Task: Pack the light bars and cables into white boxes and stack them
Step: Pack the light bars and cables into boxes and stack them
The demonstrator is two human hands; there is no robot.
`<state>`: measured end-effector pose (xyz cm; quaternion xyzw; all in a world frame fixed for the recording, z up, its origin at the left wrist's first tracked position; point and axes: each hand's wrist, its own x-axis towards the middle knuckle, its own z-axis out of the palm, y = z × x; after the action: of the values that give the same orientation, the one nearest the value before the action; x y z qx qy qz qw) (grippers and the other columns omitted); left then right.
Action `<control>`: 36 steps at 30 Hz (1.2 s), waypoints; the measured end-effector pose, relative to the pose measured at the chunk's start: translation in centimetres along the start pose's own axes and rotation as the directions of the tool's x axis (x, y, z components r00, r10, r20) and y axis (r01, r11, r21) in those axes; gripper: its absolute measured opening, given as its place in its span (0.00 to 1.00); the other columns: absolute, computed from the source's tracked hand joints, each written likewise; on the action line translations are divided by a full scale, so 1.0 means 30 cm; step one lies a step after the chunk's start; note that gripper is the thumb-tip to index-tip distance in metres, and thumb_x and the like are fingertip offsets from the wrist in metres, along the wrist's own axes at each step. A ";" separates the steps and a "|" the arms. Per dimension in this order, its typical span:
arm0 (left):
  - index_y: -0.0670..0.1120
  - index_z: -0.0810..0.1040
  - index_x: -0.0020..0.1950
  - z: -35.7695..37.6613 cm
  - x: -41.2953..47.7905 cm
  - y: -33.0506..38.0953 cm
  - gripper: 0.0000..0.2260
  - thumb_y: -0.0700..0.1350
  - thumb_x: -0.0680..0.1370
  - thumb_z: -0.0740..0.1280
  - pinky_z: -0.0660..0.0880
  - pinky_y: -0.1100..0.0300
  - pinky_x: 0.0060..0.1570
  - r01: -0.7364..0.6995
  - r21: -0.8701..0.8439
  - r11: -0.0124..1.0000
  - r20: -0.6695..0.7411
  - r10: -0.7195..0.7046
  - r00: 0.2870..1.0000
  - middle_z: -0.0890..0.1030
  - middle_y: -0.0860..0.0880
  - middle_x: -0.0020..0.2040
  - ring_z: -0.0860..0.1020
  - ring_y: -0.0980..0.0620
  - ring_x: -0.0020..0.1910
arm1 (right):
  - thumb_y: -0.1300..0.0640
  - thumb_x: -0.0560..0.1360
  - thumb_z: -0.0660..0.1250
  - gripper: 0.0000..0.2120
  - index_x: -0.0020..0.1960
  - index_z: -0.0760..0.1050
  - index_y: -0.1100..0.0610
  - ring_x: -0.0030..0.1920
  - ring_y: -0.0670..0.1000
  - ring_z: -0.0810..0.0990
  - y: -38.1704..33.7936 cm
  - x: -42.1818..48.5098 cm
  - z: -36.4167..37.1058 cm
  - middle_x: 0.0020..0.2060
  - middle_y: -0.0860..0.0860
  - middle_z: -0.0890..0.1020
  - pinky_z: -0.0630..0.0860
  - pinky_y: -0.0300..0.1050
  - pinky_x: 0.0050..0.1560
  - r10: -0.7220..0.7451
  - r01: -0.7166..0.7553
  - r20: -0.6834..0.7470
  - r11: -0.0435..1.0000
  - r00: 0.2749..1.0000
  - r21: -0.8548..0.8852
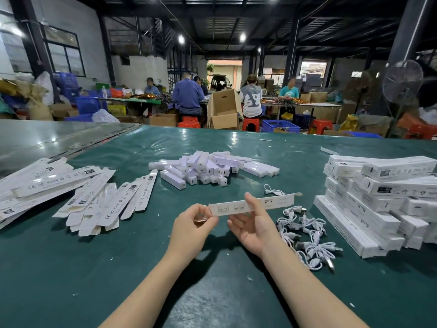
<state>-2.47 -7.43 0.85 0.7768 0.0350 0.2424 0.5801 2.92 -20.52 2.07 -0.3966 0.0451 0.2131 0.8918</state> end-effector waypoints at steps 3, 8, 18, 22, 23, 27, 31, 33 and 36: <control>0.43 0.70 0.33 -0.012 0.023 -0.011 0.12 0.30 0.73 0.63 0.68 0.62 0.36 0.174 -0.173 0.969 0.023 -0.172 0.985 0.76 0.48 0.33 0.70 0.52 0.31 | 0.59 0.76 0.61 0.06 0.45 0.72 0.62 0.33 0.53 0.83 0.006 -0.001 -0.011 0.34 0.58 0.83 0.80 0.43 0.33 0.014 -0.009 0.123 0.999 0.992 -0.048; 0.42 0.66 0.31 -0.024 0.031 0.002 0.05 0.36 0.59 0.60 0.58 0.59 0.31 0.250 -0.254 0.934 0.065 -0.242 0.968 0.68 0.46 0.29 0.62 0.50 0.29 | 0.68 0.72 0.60 0.05 0.45 0.72 0.63 0.39 0.54 0.84 0.009 -0.009 -0.026 0.38 0.59 0.84 0.81 0.45 0.39 0.010 0.019 0.248 0.993 0.969 -0.113; 0.44 0.72 0.41 -0.041 0.031 -0.005 0.11 0.28 0.73 0.64 0.76 0.67 0.31 0.042 -0.299 0.953 -0.077 -0.068 0.995 0.75 0.50 0.40 0.77 0.61 0.33 | 0.62 0.65 0.64 0.15 0.50 0.73 0.66 0.39 0.57 0.84 0.003 -0.014 -0.013 0.41 0.61 0.83 0.82 0.46 0.38 0.043 -0.052 0.252 0.998 0.967 0.027; 0.43 0.76 0.39 -0.042 0.035 -0.016 0.08 0.31 0.73 0.69 0.77 0.67 0.33 0.015 -0.300 0.954 -0.091 -0.044 0.995 0.80 0.53 0.34 0.78 0.62 0.31 | 0.63 0.65 0.64 0.13 0.48 0.73 0.66 0.40 0.57 0.84 0.000 -0.012 -0.018 0.41 0.61 0.83 0.82 0.47 0.39 0.036 -0.052 0.257 0.997 0.966 0.056; 0.43 0.77 0.38 -0.041 0.034 -0.018 0.08 0.32 0.72 0.69 0.77 0.67 0.34 0.009 -0.292 0.956 -0.099 -0.040 0.994 0.80 0.54 0.33 0.77 0.61 0.31 | 0.63 0.65 0.65 0.13 0.48 0.73 0.66 0.40 0.57 0.84 0.001 -0.011 -0.018 0.41 0.61 0.83 0.82 0.47 0.39 0.032 -0.049 0.259 0.997 0.965 0.057; 0.46 0.78 0.38 -0.050 0.035 -0.020 0.09 0.33 0.71 0.70 0.77 0.67 0.36 -0.009 -0.229 0.973 -0.117 -0.019 0.993 0.81 0.56 0.32 0.77 0.61 0.32 | 0.64 0.59 0.70 0.18 0.48 0.74 0.67 0.41 0.58 0.84 0.002 -0.011 -0.021 0.43 0.62 0.83 0.82 0.48 0.39 0.026 -0.048 0.277 0.996 0.960 0.073; 0.52 0.77 0.36 -0.061 0.027 -0.012 0.13 0.33 0.70 0.71 0.73 0.67 0.38 -0.122 0.015 0.992 -0.130 0.123 0.984 0.81 0.59 0.35 0.77 0.60 0.37 | 0.64 0.62 0.69 0.14 0.47 0.75 0.67 0.42 0.58 0.84 0.005 -0.003 -0.026 0.43 0.62 0.83 0.82 0.48 0.38 0.034 -0.057 0.278 0.996 0.960 0.075; 0.54 0.76 0.35 -0.057 0.025 -0.007 0.15 0.32 0.69 0.71 0.74 0.59 0.40 -0.143 0.090 0.986 -0.157 0.156 0.975 0.80 0.56 0.37 0.77 0.53 0.40 | 0.63 0.65 0.65 0.11 0.47 0.74 0.65 0.41 0.57 0.84 0.007 0.002 -0.028 0.42 0.61 0.84 0.81 0.46 0.38 0.033 -0.046 0.266 0.998 0.963 0.045; 0.52 0.74 0.33 -0.046 0.023 -0.005 0.16 0.31 0.69 0.70 0.71 0.63 0.37 -0.123 0.086 0.989 -0.192 0.138 0.972 0.79 0.59 0.32 0.75 0.57 0.36 | 0.64 0.59 0.75 0.16 0.45 0.75 0.64 0.42 0.58 0.84 0.013 0.000 -0.025 0.41 0.61 0.84 0.81 0.47 0.38 0.018 -0.034 0.275 0.998 0.961 0.051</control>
<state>-2.40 -5.92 1.25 0.7703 0.0501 0.3543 0.5278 2.84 -20.85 1.28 -0.3380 -0.0678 0.2763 0.8971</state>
